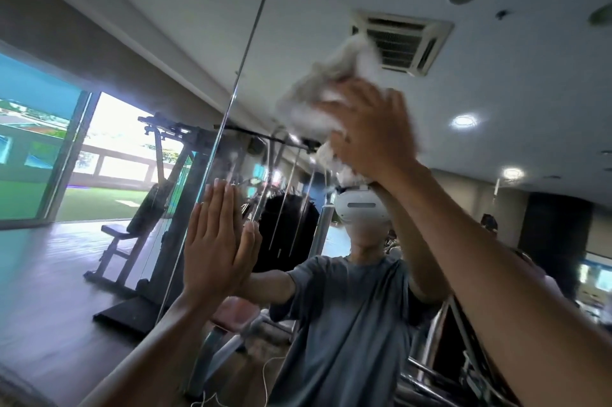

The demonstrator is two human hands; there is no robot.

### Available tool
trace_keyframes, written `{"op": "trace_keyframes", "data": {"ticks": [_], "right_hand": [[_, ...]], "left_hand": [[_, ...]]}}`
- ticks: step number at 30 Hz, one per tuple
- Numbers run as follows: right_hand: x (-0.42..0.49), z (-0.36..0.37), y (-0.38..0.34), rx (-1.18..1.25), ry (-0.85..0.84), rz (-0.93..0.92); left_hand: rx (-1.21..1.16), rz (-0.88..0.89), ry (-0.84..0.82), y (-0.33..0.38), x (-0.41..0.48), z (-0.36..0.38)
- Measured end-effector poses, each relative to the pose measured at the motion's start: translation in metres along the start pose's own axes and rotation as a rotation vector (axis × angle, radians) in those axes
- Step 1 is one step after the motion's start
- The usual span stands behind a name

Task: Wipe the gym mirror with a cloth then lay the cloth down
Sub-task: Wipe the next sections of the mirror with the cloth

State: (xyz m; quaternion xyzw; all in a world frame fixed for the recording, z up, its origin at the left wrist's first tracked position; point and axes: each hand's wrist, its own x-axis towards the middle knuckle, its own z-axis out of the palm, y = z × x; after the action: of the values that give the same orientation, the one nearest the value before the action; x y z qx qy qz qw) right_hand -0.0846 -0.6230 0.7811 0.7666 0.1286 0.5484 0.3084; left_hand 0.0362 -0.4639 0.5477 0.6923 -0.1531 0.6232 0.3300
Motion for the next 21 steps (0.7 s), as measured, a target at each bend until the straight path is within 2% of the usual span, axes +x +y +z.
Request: {"op": "trace_keyframes", "data": {"ticks": [2,3,4,6,8,10,11,12,15,16,17,18,21], "right_hand": [[-0.020,0.007,-0.009,0.027,0.171,0.291],[-0.033,0.015,-0.023,0.028,0.178,0.339],[-0.047,0.020,-0.037,0.025,0.165,0.285],[-0.072,0.024,-0.049,0.014,0.081,-0.022],[-0.080,0.019,-0.024,0.022,-0.032,-0.350],[-0.074,0.009,0.016,-0.021,-0.071,-0.493],[-0.071,0.002,0.034,-0.040,-0.063,-0.449],[-0.067,-0.004,0.048,-0.049,-0.031,-0.322],[-0.071,-0.002,0.032,-0.014,0.164,0.240],[-0.075,0.005,0.014,-0.008,0.196,0.340],[-0.080,0.012,-0.003,0.000,0.189,0.321],[-0.086,0.016,-0.016,0.007,0.141,0.171],[-0.082,0.008,0.003,-0.019,-0.053,-0.505]], "left_hand": [[0.032,-0.057,0.005,0.010,0.001,0.000],[0.046,-0.107,0.001,0.019,0.002,0.000],[0.051,-0.158,-0.011,0.030,0.004,0.000],[0.039,-0.193,-0.039,0.053,0.007,0.000],[0.021,-0.106,-0.044,0.074,0.006,0.002],[0.020,0.010,-0.043,0.090,0.004,0.007],[0.017,0.056,-0.041,0.097,0.004,0.009],[0.001,0.081,-0.035,0.103,0.004,0.011],[-0.046,0.069,-0.007,0.111,-0.001,0.017],[-0.044,0.067,0.008,0.110,-0.004,0.018],[-0.038,0.074,0.021,0.109,-0.007,0.018],[-0.030,0.085,0.029,0.108,-0.009,0.018],[-0.020,0.097,0.043,0.108,-0.010,0.018]]}}
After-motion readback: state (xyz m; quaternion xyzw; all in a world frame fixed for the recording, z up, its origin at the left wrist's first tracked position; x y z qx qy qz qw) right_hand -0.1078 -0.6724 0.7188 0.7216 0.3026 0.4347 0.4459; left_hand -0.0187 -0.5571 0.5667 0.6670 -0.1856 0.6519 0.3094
